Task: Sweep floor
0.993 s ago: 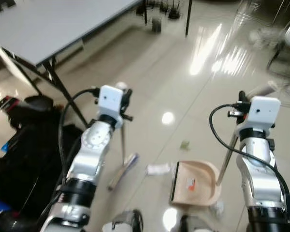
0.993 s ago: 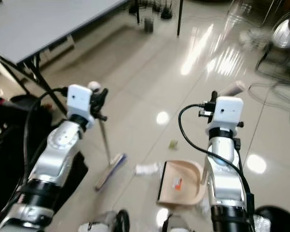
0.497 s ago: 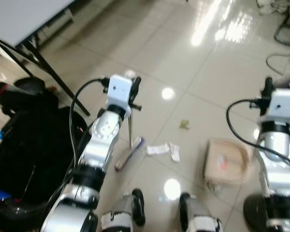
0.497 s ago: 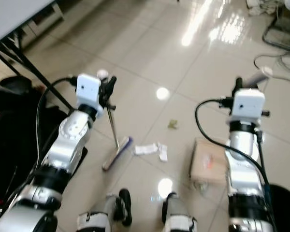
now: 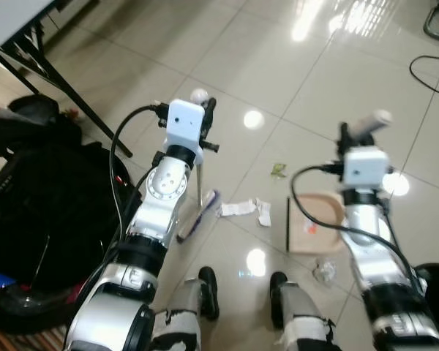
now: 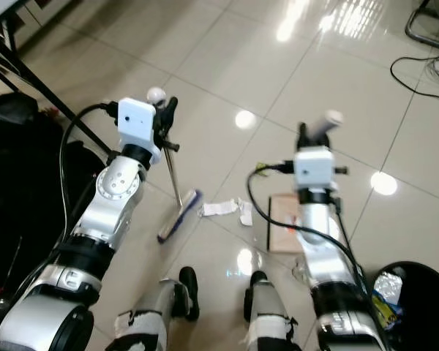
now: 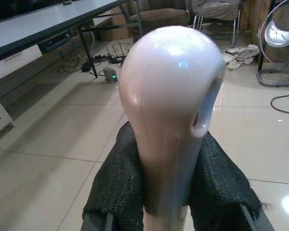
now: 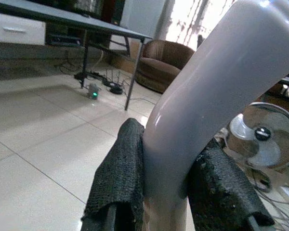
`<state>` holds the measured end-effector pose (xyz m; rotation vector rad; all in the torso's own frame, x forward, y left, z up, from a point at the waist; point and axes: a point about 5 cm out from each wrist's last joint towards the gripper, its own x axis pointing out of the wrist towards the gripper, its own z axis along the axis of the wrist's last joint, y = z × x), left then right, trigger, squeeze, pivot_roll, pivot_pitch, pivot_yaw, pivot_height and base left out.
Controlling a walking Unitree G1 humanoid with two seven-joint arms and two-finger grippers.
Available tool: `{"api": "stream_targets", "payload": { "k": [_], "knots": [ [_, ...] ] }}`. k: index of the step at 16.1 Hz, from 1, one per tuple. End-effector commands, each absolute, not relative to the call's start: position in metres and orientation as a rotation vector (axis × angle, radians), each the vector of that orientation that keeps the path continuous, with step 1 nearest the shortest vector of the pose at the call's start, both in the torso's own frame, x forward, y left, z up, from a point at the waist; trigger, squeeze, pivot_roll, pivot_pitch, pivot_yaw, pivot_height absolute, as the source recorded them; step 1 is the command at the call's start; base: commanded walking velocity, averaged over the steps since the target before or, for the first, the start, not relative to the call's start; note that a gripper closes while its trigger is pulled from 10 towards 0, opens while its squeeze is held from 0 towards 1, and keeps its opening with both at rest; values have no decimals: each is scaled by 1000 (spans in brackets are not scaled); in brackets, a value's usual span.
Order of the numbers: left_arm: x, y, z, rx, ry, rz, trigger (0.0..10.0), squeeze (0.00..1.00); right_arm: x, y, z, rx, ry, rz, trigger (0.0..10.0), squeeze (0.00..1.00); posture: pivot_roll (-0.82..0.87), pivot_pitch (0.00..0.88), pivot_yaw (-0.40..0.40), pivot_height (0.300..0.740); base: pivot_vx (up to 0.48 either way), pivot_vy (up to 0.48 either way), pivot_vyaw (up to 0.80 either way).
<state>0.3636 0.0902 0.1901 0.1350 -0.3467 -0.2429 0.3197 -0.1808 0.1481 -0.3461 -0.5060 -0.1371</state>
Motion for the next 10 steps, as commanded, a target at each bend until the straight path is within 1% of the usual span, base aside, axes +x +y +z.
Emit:
{"api": "stream_targets", "payload": {
  "k": [1,3,4,5,8,10],
  "knots": [
    [364,97,179,129,-310,-205,10000,0,318,-171,143,-339,-523,-110,10000,0,138,418,117,740,0,0,0],
    [371,94,186,96,-314,-182,10000,0,322,-142,144,-288,-547,-59,10000,0,140,416,114,740,0,0,0],
    [372,93,187,86,-314,-180,10000,0,322,-138,143,-284,-549,-54,10000,0,140,416,114,740,0,0,0],
    [376,87,190,61,-309,-175,10000,0,317,-128,136,-273,-544,-32,10000,0,128,402,110,740,0,0,0],
    [377,77,187,25,-298,-183,10000,0,311,-123,129,-277,-543,-21,10000,0,110,391,101,740,0,0,0],
    [374,66,187,-43,-298,-204,10000,0,309,-133,125,-294,-529,-63,10000,0,99,378,99,740,0,0,0]
  ]
}}
